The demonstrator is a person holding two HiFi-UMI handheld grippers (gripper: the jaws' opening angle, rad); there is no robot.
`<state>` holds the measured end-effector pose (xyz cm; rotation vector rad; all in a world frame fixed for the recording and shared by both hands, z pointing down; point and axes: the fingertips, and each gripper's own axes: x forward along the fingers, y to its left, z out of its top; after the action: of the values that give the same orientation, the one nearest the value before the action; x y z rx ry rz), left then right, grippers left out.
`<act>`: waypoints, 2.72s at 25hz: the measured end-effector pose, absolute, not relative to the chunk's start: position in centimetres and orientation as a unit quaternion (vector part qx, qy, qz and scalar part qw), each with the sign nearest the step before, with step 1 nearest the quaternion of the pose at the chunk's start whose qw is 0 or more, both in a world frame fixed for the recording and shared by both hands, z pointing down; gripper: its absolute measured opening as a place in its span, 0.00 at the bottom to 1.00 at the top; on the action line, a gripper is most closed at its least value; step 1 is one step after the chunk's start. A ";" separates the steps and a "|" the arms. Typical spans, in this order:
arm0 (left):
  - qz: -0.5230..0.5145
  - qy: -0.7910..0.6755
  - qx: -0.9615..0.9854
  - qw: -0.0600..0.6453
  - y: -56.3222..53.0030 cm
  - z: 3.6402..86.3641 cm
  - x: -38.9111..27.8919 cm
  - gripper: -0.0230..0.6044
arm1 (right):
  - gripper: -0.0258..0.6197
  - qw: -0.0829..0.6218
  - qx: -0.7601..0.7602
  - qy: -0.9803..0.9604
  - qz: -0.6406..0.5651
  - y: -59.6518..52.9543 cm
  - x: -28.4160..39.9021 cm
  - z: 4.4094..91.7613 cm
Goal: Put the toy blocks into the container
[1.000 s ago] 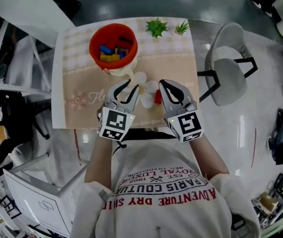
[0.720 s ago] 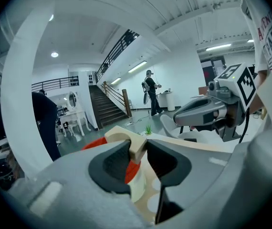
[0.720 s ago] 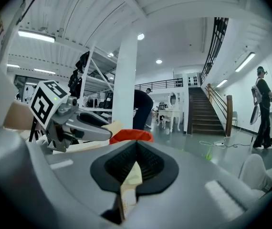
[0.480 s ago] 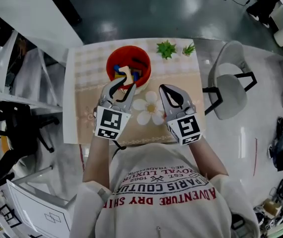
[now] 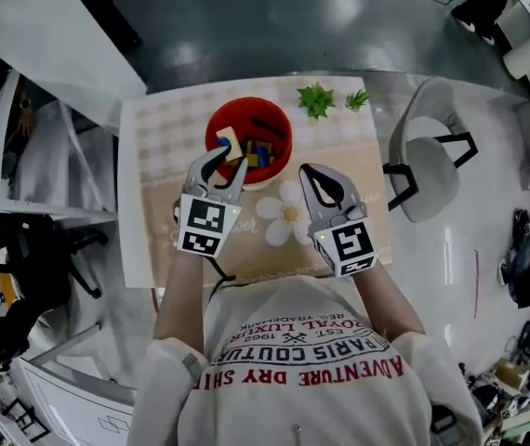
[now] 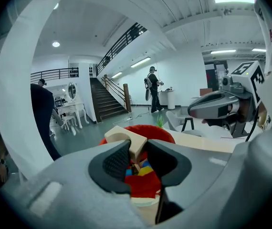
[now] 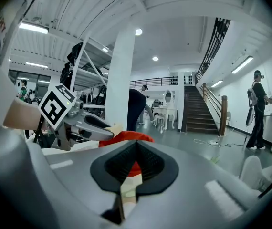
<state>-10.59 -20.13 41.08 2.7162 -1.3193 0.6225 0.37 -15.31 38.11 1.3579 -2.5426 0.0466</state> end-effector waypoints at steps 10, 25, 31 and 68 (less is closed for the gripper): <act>0.204 -0.411 0.887 0.056 -20.3 42.6 -10.3 0.51 | 0.04 0.153 0.484 -0.861 0.028 -14.8 0.4 39.7; 0.149 -0.440 0.885 0.038 -15.3 39.1 -2.8 0.51 | 0.04 0.143 0.465 -0.873 0.038 -11.6 8.1 39.8; 0.182 -0.426 0.884 0.067 -11.3 43.1 2.8 0.51 | 0.04 0.147 0.448 -0.880 0.058 -10.1 12.0 41.5; 0.302 -0.454 0.814 0.200 -3.8 60.6 9.3 0.29 | 0.04 0.183 0.390 -0.893 0.129 -5.4 17.7 51.2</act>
<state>9.29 -3.77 60.56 2.2758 -1.2678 0.8455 17.65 -5.37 51.25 1.1009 -2.5202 0.3651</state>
